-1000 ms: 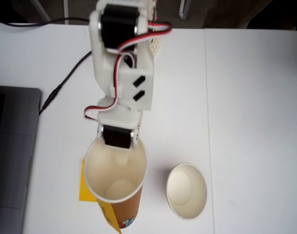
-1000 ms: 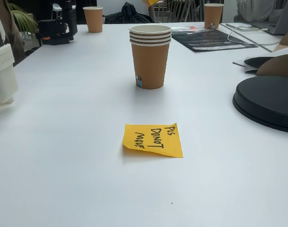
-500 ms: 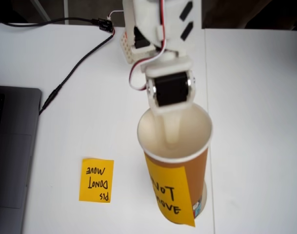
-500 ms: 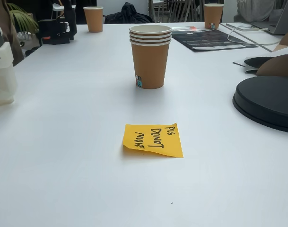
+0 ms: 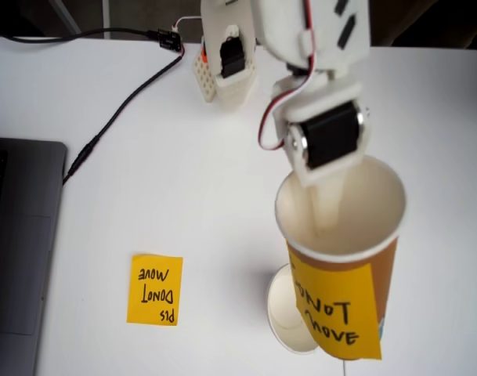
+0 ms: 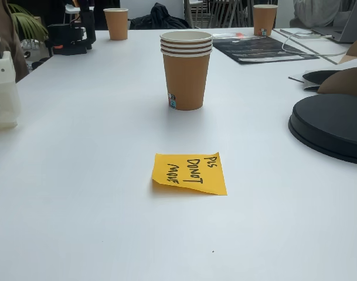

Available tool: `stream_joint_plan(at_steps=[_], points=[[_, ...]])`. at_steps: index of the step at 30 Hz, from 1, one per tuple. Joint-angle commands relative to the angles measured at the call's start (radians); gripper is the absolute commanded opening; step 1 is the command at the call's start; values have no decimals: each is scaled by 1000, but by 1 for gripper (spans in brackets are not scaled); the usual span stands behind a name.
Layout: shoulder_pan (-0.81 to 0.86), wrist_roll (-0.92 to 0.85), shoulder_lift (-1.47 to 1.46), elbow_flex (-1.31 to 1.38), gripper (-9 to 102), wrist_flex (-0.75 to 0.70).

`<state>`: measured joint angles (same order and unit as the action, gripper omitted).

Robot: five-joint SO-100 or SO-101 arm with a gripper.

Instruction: Pickup cup and make a pile of cup.

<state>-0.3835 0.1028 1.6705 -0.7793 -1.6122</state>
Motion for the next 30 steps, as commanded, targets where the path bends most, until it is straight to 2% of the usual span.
stream_joint_plan(at_steps=[1,18,30], points=[[-11,6,-18,95,-7,18],[-11,6,-141,89,-7,-2],[-9,6,-195,103,-7,-140]])
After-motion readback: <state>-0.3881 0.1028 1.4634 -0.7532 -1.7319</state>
